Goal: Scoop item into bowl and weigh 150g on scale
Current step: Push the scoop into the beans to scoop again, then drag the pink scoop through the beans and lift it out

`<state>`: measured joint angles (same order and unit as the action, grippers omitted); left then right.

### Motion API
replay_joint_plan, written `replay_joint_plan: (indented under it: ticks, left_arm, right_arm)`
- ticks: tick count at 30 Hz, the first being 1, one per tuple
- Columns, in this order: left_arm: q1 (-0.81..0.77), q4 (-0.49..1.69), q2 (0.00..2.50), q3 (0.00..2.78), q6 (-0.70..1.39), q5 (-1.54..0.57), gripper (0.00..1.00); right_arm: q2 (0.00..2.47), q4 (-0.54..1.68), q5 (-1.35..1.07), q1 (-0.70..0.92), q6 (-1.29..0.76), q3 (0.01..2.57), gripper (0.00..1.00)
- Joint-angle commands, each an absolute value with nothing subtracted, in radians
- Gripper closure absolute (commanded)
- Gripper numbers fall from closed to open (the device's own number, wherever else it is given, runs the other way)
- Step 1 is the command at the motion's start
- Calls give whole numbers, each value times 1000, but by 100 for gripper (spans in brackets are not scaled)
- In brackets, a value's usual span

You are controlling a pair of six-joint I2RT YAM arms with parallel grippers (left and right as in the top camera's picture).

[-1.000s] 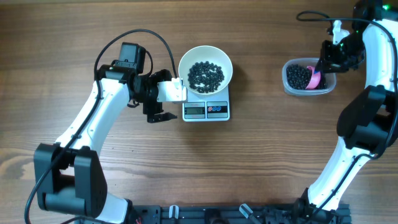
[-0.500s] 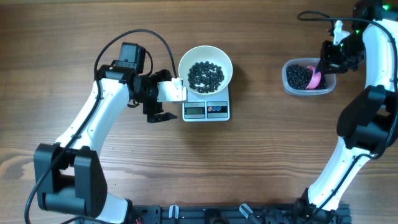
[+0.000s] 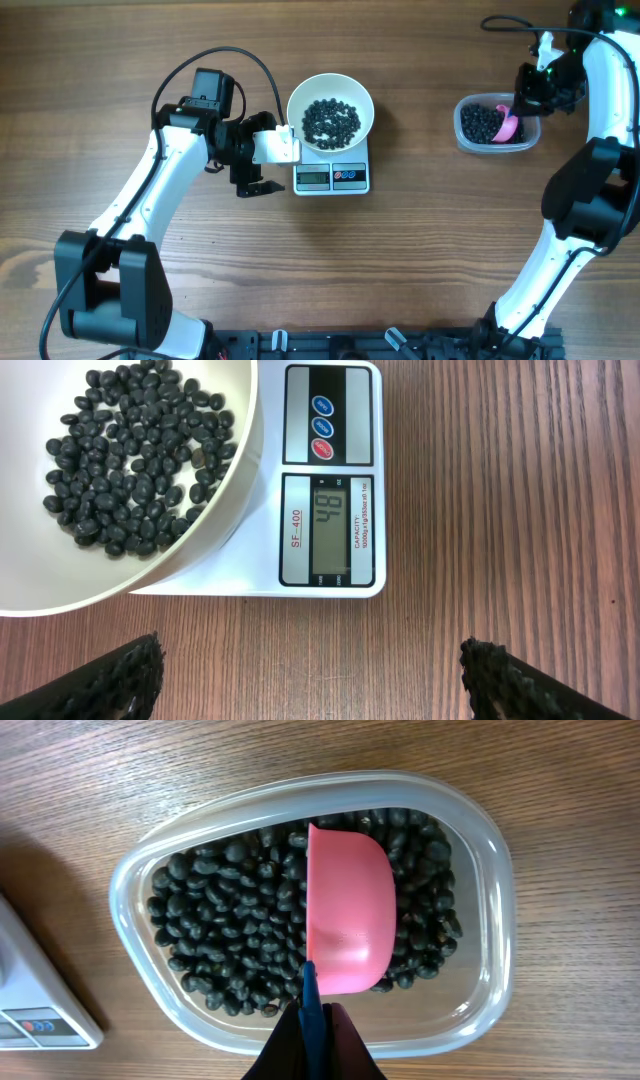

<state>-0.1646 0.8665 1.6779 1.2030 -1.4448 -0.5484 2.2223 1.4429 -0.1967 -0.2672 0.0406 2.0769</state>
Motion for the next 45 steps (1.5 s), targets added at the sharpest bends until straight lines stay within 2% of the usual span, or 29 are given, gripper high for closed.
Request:
replay_joint_plan:
  ticks: [1, 7, 13, 24, 31, 45]
  left_arm:
    - [-167, 867, 1689, 1196, -1435, -571, 0]
    - [-167, 867, 1689, 1196, -1435, -571, 0]
    - [-166, 867, 1689, 1196, -1435, -571, 0]
    - [-167, 867, 1689, 1196, -1435, -571, 0]
    - [-167, 867, 1689, 1196, -1435, -571, 0]
    - [-167, 867, 1689, 1196, -1435, -571, 0]
  right_arm:
    - [2241, 1436, -288, -274, 23, 2024, 96]
    - [2241, 1361, -295, -296, 25, 1967, 96]
    - [2241, 1360, -564, -400, 57, 1956, 96]
    - [2241, 1345, -527, -315, 75, 1858, 96]
    - [2241, 1295, -566, -355, 53, 1857, 96]
    - [2241, 1305, -806, -464, 266, 1856, 96]
